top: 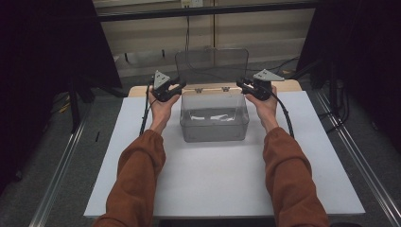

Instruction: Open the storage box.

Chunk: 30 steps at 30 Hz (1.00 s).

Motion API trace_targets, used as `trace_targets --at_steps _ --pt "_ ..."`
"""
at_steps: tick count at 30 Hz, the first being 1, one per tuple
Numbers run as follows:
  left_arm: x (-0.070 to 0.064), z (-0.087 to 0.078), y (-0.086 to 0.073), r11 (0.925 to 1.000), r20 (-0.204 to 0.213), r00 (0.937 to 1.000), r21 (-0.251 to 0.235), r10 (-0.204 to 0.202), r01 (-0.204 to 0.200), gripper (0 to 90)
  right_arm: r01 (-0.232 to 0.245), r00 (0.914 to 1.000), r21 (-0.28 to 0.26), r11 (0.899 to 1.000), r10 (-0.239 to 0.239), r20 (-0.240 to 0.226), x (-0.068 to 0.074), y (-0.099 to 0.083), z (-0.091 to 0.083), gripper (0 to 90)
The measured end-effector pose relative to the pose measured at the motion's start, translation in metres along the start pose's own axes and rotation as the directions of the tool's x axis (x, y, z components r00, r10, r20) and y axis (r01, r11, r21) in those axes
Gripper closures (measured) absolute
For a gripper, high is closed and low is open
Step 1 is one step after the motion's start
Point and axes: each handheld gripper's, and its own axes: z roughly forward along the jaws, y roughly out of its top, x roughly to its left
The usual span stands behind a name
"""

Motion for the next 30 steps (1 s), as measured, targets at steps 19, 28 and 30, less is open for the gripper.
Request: trace_targets --at_steps 19,28,30 --pt "0.000 0.016 0.000 0.9951 0.039 0.9966 0.070 -0.073 0.070 67.6 -0.037 0.9993 0.014 0.999 0.037 -0.008 -0.005 0.001 0.004 73.1" --pt "0.000 0.019 0.006 0.9863 0.027 0.9924 0.118 -0.120 0.116 68.4 -0.084 0.9963 0.076 0.994 0.085 -0.014 -0.008 0.009 0.007 72.7" --pt "0.001 0.020 0.007 0.9852 0.024 0.9920 0.122 -0.124 0.120 68.2 -0.096 0.9953 0.100 0.990 0.097 -0.004 -0.008 0.012 0.010 72.5"
